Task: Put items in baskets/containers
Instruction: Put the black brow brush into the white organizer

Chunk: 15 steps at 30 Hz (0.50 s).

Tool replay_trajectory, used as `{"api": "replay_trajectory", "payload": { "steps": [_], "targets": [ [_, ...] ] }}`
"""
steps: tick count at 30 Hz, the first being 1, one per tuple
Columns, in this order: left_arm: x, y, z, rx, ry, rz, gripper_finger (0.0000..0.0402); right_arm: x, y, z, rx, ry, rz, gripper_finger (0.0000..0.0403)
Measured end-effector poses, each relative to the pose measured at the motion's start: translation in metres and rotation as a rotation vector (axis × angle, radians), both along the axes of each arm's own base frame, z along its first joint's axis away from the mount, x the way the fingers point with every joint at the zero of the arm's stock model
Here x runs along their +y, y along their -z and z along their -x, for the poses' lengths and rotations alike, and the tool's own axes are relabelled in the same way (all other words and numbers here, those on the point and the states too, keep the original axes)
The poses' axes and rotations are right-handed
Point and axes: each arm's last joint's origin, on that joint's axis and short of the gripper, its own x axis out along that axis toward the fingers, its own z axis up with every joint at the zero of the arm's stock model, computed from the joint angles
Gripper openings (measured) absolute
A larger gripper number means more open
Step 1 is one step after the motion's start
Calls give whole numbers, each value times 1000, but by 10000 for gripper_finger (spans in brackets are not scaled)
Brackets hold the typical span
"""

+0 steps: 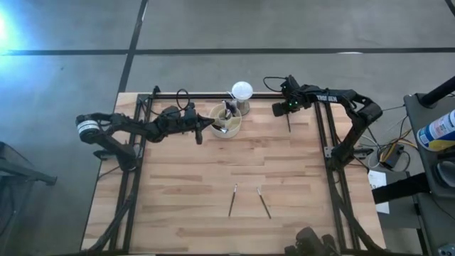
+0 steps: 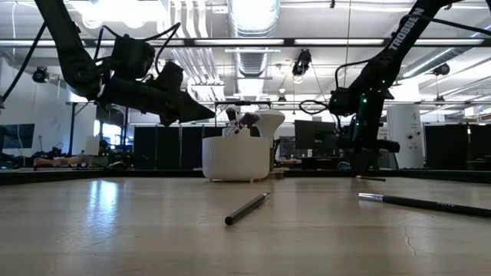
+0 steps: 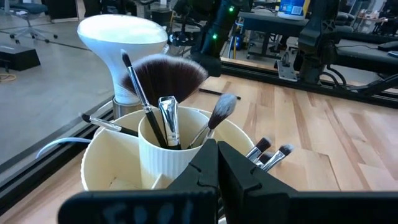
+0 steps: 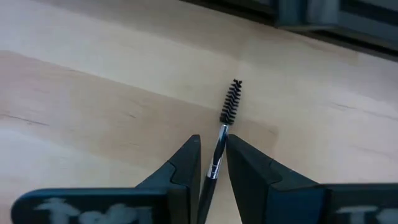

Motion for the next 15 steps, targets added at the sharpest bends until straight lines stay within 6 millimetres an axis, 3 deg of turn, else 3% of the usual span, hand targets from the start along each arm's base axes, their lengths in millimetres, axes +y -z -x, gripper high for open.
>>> {"api": "replay_trajectory", "payload": {
  "steps": [8, 15],
  "targets": [
    [-2, 0, -1, -4, 6, 12, 2, 0, 16, -9, 33, -74, -26, 40],
    [-4, 0, -2, -3, 14, 12, 2, 5, 0, -13, 5, -152, 21, 12]
  ]
}}
